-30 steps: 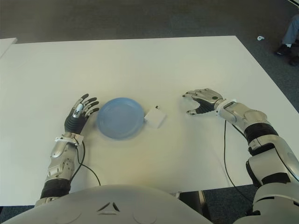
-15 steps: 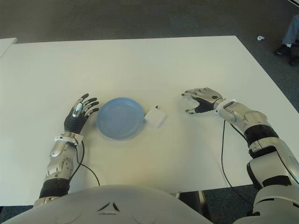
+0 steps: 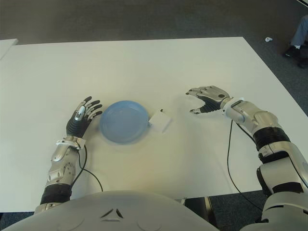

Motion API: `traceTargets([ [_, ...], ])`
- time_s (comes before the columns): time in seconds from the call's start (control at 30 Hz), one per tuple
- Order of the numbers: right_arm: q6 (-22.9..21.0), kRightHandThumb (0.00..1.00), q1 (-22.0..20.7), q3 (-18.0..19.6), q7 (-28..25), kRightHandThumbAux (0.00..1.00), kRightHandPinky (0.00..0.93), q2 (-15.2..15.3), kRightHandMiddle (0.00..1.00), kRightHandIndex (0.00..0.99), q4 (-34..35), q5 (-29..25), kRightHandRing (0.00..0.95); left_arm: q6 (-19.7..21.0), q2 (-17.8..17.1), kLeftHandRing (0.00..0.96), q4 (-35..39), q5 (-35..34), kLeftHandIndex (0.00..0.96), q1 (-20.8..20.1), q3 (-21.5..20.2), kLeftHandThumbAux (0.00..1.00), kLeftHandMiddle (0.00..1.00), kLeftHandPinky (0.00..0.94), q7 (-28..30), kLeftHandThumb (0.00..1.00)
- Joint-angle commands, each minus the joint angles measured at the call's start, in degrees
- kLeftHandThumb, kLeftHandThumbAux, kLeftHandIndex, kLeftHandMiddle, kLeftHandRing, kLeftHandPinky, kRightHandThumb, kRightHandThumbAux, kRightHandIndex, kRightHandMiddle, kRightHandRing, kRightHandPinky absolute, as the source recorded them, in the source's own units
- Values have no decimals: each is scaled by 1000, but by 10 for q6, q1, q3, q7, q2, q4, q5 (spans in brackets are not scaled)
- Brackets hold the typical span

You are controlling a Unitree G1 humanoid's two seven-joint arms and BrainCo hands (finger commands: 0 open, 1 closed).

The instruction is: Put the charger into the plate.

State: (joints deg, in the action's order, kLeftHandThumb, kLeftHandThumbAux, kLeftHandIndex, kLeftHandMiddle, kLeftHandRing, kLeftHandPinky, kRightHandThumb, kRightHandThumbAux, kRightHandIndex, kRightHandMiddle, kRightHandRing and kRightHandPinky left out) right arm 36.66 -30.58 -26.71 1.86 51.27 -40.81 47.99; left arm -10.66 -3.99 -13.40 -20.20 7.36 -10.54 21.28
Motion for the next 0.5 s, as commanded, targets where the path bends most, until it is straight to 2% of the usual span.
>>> traceTargets([
  [0.03,5,620,10,11,-20,364,255,9,123,57,17,-13,165,9,4,253,2,6,133,2,2,463,241,272,-9,7],
  [0.5,8,612,23,41,-59,371,242,16,126,64,83,-38,162,2,7,253,-3,14,140,-1,4,461,243,277,-13,9],
])
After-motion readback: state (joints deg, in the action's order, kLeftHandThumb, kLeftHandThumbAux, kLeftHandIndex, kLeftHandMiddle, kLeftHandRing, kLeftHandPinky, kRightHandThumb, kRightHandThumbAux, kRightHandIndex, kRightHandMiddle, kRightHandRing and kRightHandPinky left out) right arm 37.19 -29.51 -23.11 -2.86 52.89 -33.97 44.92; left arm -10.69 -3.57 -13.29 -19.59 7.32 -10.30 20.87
